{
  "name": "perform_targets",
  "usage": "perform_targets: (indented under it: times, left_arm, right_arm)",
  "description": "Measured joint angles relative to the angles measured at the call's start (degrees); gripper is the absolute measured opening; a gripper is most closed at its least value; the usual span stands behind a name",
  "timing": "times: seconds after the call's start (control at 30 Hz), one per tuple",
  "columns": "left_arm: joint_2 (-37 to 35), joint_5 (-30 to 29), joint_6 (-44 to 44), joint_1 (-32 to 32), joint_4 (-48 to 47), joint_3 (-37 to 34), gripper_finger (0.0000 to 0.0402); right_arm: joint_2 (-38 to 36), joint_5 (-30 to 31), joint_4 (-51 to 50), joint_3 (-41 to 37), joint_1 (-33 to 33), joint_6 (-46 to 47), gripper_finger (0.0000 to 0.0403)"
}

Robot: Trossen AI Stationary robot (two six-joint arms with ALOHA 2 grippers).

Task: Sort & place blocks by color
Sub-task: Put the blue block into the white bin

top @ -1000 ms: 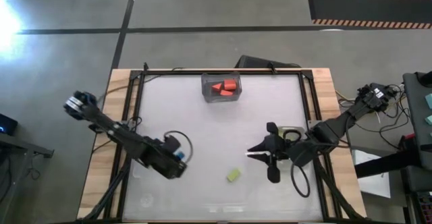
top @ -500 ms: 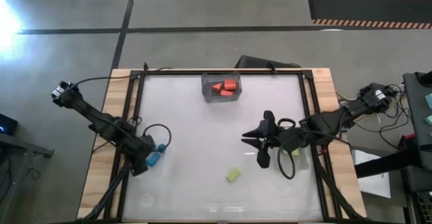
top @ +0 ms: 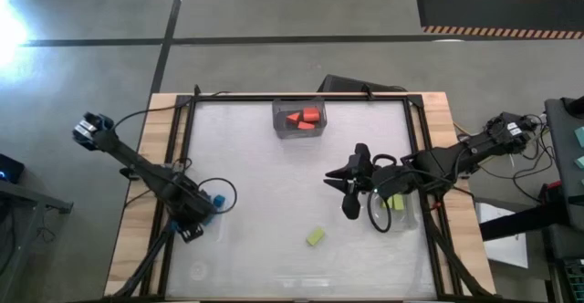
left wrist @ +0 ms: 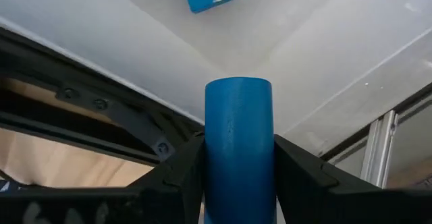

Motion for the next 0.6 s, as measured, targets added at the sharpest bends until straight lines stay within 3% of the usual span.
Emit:
perform_targets:
  times: [0.2,0.6]
  left_arm:
    - [5.23,3.66,0.27,0.70,3.43,0.32,0.0131]
    - [10.11,3.86,1.78,1.80,4.40,0.44,0.0132]
  right_arm:
    - [0.00,0.00,-0.02,0.00,0.00,0.02,0.0068]
    - [0.02,-0.09,-0.02,0.00,0.02,0.02,0.0068]
